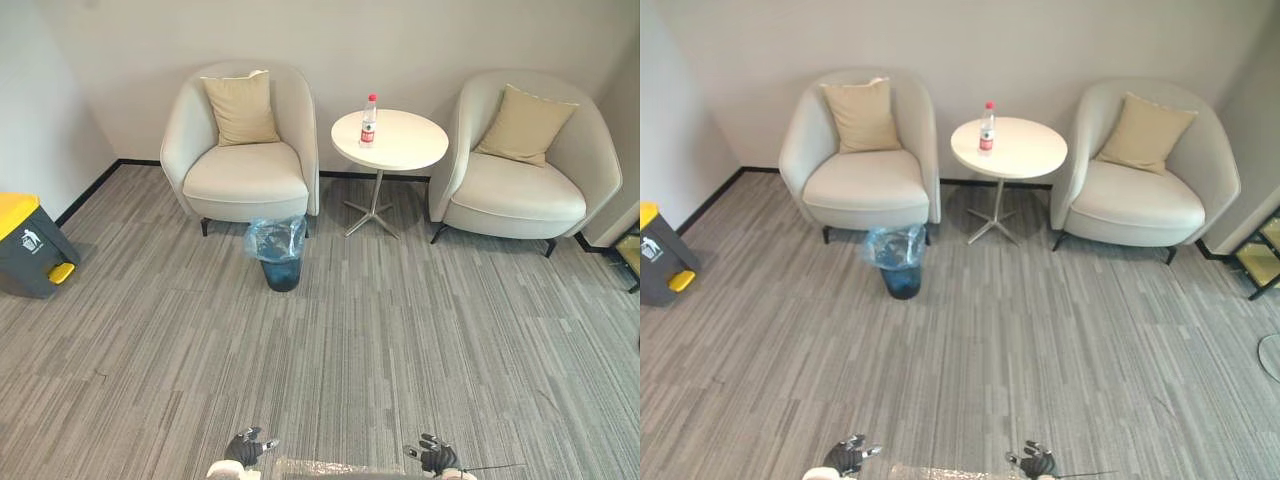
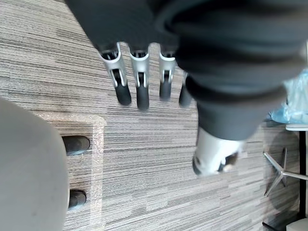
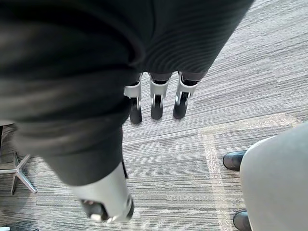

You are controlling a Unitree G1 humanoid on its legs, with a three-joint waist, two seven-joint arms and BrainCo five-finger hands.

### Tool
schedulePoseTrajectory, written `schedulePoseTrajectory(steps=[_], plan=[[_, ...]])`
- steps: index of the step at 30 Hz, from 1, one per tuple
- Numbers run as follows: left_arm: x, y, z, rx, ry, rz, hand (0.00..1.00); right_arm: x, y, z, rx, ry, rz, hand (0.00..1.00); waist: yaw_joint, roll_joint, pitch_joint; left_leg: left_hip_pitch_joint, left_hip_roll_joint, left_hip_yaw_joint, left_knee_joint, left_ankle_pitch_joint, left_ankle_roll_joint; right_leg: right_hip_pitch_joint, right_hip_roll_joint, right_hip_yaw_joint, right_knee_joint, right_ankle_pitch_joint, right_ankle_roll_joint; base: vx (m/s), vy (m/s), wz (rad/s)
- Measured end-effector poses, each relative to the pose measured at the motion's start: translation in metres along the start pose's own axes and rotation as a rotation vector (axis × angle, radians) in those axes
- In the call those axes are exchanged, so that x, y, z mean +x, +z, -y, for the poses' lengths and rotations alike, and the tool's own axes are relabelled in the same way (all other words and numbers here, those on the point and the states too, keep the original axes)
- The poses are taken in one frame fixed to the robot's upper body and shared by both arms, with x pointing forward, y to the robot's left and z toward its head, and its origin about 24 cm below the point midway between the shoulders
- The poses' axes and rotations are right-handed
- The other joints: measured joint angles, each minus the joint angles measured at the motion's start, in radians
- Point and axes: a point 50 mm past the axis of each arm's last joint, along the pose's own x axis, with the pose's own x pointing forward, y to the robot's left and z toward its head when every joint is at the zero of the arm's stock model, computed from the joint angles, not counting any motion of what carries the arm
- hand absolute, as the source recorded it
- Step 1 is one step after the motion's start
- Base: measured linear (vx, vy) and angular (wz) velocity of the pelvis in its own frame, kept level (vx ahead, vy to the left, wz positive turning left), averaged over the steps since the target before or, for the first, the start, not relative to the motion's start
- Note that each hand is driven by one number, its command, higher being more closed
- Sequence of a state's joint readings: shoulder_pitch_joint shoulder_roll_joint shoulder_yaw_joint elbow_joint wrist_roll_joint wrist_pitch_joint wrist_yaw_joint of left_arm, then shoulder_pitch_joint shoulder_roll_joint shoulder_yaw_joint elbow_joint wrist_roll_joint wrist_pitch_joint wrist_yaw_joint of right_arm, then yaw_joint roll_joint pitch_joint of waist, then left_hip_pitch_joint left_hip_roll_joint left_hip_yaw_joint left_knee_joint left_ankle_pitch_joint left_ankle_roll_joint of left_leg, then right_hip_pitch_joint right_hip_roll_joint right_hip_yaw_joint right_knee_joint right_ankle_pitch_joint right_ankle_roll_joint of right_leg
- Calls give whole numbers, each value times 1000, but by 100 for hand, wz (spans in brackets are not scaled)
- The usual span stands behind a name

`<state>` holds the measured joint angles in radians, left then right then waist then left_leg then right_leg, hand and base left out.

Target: Gather rubbish on tea table into small bin, then transfer packed bag to large trash can.

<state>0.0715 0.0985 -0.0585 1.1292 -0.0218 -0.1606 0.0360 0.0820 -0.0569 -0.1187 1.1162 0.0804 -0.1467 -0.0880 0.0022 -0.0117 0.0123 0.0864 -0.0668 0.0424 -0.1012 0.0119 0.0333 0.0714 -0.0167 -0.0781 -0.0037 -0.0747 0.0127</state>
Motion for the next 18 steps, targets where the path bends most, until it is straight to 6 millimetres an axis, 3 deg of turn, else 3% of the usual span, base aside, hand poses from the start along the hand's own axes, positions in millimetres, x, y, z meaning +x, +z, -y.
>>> schedulePoseTrajectory(steps=[18], plan=[[0,0,0,-1,-1,-2,0,-1,-3,0,47,-8,-14,0,1,-3,1,4,4,16,0,-4,-6,1,3,15,-1,1,-2,0,-2,-1]])
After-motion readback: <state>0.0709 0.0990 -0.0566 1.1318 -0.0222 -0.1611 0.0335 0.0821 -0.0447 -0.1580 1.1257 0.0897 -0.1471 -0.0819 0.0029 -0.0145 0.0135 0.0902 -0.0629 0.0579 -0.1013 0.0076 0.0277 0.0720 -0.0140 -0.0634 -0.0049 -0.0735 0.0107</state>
